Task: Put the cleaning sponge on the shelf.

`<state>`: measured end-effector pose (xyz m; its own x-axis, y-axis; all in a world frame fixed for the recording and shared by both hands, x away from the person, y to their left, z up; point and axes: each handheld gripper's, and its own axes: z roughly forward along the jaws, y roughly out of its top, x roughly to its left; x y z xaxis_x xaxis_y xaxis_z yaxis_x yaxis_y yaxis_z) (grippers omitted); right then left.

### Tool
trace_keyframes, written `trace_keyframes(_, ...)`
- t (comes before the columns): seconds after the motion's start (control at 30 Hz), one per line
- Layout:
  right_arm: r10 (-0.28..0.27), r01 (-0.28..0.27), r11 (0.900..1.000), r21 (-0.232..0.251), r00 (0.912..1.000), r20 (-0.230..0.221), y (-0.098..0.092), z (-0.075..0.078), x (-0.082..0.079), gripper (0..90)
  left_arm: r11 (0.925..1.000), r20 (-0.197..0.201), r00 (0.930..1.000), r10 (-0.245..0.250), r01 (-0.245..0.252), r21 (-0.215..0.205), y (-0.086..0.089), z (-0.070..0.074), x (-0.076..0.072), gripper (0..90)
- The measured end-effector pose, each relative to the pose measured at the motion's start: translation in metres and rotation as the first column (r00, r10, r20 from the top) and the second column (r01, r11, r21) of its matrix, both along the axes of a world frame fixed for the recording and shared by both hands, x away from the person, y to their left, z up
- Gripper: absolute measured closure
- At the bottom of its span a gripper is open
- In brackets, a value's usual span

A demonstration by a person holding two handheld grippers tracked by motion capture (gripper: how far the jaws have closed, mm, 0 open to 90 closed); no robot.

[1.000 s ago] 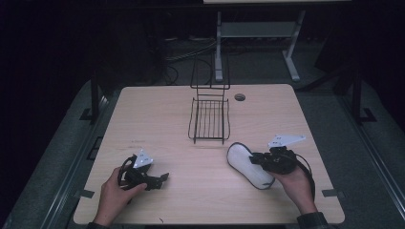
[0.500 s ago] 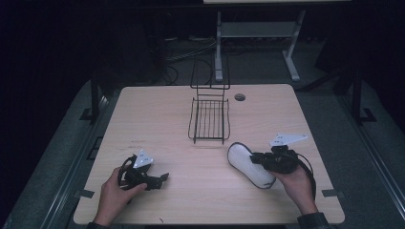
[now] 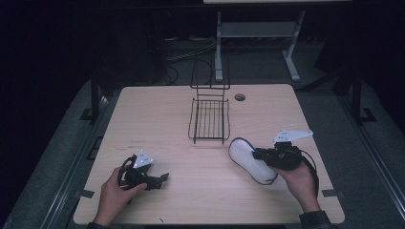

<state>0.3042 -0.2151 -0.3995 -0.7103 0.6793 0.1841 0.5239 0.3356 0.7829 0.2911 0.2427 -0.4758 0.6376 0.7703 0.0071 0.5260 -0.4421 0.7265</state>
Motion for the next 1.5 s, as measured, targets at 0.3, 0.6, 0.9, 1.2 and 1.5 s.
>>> trace_keyframes(0.3,0.003,-0.003,1.0,0.016,1.0,0.007,-0.003,0.005,0.003,80.0,1.0,0.001,1.0,0.0,0.0,0.0,0.0,0.0,0.0,12.6)
trace_keyframes(0.6,0.002,-0.003,1.0,0.025,0.9993,0.038,-0.002,0.016,0.013,80.0,1.0,0.001,1.0,0.003,-0.003,-0.003,0.0,0.0,0.0,12.6)
trace_keyframes(0.9,-0.002,0.0,0.999,0.035,0.999,0.045,-0.001,0.021,0.02,80.0,1.0,0.0,1.0,0.001,-0.001,-0.002,0.0,0.0,0.0,12.6)
trace_keyframes(1.2,-0.006,0.004,0.999,0.05,0.9984,0.055,0.003,0.026,0.03,80.0,1.0,0.002,1.0,0.002,-0.002,-0.002,0.0,0.0,0.0,12.6)
trace_keyframes(1.5,-0.012,0.008,0.998,0.061,0.9977,0.067,0.007,0.033,0.042,80.0,1.0,0.0,1.0,0.001,-0.001,0.0,0.0,0.0,0.0,12.6)
